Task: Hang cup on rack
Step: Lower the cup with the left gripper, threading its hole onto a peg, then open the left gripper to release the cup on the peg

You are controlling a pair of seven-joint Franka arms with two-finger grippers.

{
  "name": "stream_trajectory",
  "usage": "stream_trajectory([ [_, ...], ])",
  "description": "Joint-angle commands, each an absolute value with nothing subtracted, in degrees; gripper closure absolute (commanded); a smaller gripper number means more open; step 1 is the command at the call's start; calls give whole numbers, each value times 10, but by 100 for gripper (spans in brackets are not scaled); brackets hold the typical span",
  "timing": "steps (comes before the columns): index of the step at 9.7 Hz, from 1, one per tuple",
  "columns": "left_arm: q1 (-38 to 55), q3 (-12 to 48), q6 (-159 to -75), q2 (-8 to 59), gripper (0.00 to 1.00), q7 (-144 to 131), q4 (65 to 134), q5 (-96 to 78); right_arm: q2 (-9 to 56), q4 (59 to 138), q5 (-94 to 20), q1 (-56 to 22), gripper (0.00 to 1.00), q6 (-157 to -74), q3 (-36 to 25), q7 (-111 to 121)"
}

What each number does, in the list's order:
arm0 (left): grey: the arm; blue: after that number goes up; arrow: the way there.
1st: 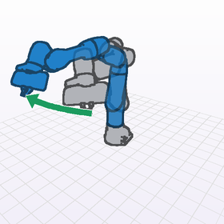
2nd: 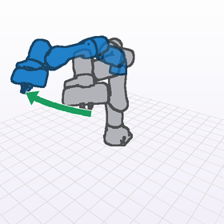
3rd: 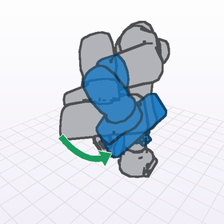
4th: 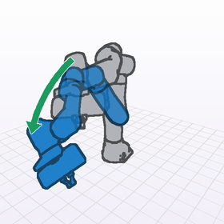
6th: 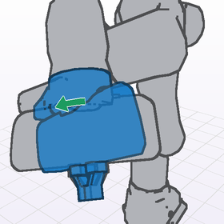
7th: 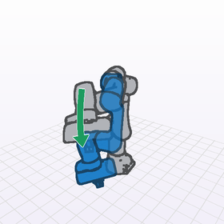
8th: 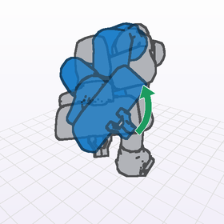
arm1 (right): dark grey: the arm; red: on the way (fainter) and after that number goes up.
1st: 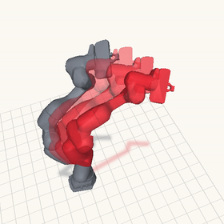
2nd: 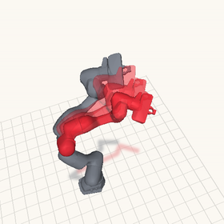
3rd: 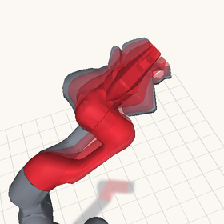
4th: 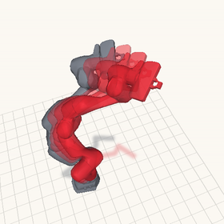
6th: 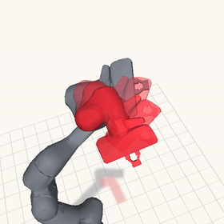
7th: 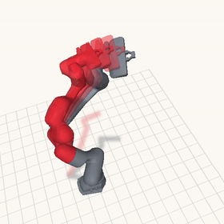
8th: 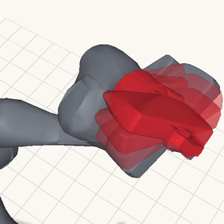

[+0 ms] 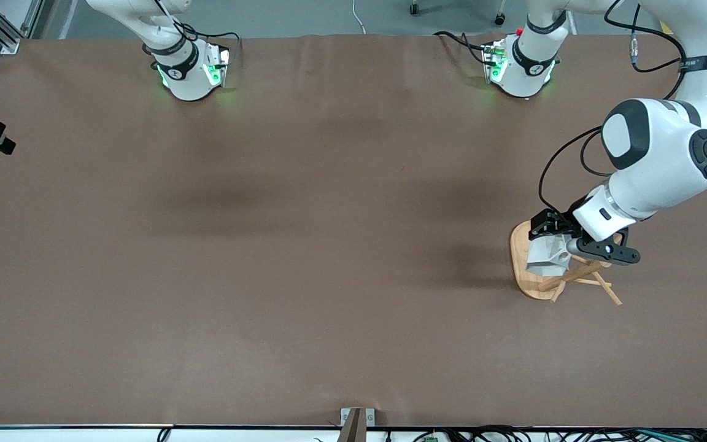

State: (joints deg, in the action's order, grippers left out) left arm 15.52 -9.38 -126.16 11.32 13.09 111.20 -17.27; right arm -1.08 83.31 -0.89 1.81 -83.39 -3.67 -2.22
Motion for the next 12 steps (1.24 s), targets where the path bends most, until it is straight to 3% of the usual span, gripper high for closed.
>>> stream_trajectory([
  [1,155,-97,-1268,135,96,131,1095,-181,-17,835,3,9,0,-838,-45,-23],
  [4,155,-97,-1268,143,94,126,1102,-180,-16,835,6,5,0,-836,-59,-24],
  [5,155,-97,-1268,144,89,128,1102,-179,-16,835,6,5,0,-834,-59,-25],
  [6,154,-99,-1268,147,76,132,1102,-179,-16,835,6,5,0,-834,-59,-25],
  [8,155,-104,-1268,148,0,134,1099,-178,-16,835,5,5,0,-834,-59,-26],
  [10,155,-105,-1267,141,0,125,1094,-176,-16,835,5,6,0,-834,-59,-25],
  [12,142,-103,-1211,100,0,113,1089,-173,-16,835,5,5,0,-833,-60,-24],
])
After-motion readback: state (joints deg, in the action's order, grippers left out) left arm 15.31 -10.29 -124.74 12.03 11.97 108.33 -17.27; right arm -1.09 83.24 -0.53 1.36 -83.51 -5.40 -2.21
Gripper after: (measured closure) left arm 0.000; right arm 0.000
